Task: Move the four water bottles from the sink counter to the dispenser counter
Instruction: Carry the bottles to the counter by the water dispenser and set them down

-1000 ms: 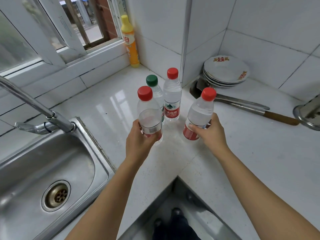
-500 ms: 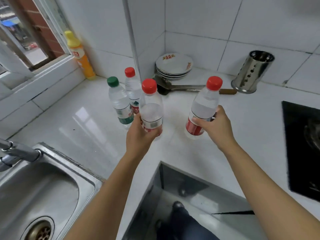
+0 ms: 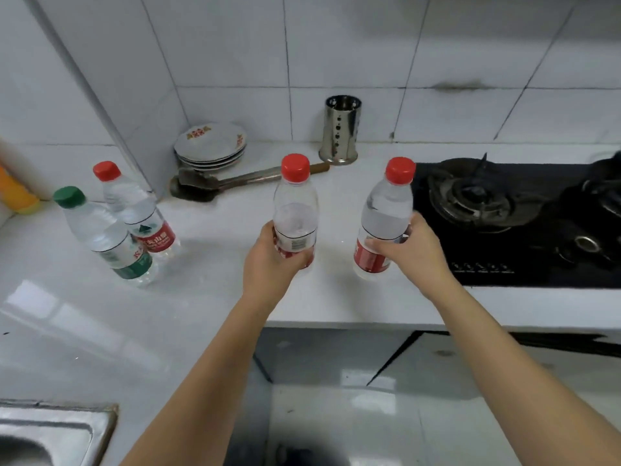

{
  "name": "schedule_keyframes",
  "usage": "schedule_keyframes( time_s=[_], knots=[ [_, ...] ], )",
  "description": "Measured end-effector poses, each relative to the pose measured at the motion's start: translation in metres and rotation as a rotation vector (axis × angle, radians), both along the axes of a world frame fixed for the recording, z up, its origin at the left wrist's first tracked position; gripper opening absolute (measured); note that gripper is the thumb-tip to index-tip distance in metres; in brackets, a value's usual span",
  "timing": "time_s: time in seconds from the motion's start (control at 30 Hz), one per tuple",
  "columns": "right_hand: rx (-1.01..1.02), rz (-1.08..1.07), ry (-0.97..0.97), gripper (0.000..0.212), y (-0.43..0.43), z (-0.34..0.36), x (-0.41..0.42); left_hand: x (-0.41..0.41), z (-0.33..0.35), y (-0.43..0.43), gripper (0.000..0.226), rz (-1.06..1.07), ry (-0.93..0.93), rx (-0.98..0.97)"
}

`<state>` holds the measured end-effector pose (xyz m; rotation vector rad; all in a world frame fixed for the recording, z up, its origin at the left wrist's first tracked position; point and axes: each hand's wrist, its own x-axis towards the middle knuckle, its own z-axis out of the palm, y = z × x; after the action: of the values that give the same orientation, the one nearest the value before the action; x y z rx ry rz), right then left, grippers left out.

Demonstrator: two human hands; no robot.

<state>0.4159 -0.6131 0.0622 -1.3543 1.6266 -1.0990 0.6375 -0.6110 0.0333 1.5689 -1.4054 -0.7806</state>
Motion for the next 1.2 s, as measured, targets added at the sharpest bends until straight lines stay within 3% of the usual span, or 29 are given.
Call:
schedule_keyframes(
  time_s=[0.2, 0.67, 0.87, 1.2],
  knots=[
    [-0.009, -0.136, 0.025, 0.054, 0.055, 0.003, -0.070, -0.075, 0.003, 0.019, 0.054, -0.174, 0.020, 0.001],
    [0.023, -0.556, 0.015, 0.060, 0.209, 0.004, -0.205, -0.255, 0.010, 0.081, 0.056, -0.616, 0.016, 0.014],
    [0.003, -0.774, -0.003, 0.048, 0.263, 0.000, -0.242, -0.321, 0.010, 0.100, 0.048, -0.820, 0.007, 0.026],
    [0.063, -1.123, 0.002, 0.047, 0.316, -0.018, -0.268, -0.408, -0.008, 0.113, 0.049, -1.138, -0.043, 0.088]
  ],
)
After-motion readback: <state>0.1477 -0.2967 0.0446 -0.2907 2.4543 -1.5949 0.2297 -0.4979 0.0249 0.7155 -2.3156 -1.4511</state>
